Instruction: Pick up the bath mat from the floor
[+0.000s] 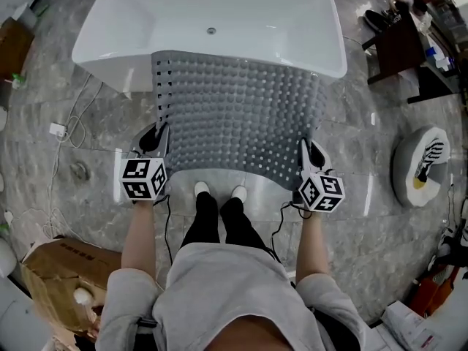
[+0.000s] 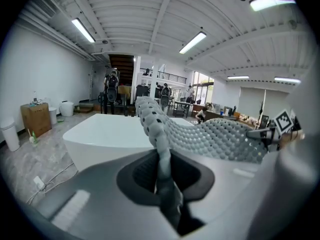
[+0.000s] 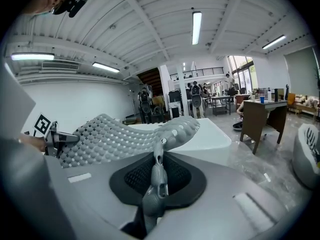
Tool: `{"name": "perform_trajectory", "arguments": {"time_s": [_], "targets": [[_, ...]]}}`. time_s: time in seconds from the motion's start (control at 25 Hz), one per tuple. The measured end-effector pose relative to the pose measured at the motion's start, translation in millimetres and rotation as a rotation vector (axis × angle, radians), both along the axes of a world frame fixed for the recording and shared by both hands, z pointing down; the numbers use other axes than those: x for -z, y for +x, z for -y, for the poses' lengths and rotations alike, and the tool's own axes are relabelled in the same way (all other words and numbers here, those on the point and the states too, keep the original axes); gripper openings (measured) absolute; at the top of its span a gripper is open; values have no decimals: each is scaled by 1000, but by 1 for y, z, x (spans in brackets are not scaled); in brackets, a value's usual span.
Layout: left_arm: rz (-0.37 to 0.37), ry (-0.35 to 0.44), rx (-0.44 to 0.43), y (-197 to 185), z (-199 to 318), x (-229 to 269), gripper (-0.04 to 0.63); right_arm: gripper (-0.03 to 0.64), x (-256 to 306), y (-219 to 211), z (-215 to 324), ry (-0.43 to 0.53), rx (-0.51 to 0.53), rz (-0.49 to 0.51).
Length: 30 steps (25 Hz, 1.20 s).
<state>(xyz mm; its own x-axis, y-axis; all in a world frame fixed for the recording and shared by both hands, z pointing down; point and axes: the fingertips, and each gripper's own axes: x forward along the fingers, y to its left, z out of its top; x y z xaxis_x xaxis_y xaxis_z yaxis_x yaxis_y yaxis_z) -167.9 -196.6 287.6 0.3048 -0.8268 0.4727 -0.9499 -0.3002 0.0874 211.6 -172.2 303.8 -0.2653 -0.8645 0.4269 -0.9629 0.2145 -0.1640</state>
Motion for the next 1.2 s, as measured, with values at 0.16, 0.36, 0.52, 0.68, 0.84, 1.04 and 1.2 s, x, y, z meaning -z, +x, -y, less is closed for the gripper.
{"name": "perform_trajectory", "arguments": {"time_s": [0.16, 0.36, 0.52, 0.68, 0.84, 1.04, 1.2], "targets": [[-8, 38, 0, -3, -9, 28, 43, 37, 29, -1, -9, 40, -5, 4], [-22, 92, -3, -3, -13, 59, 43, 37, 66, -4, -12, 101, -9, 0], [-33, 136, -3, -7, -17, 85, 44, 37, 96, -8, -17, 150, -10, -5], [-33, 182, -6, -9, -18, 107, 44, 37, 122, -9, -21, 193, -11, -12], [-34, 227, -8, -14, -24, 126, 46, 37, 140, -13, -28, 233, -12, -17], [-32, 277, -5, -19, -27, 146, 48, 37, 155, -11, -33, 270, -24, -19], [-35, 311, 3, -21, -30, 158, 48, 37, 166, -11, -34, 299, -26, -22]]}}
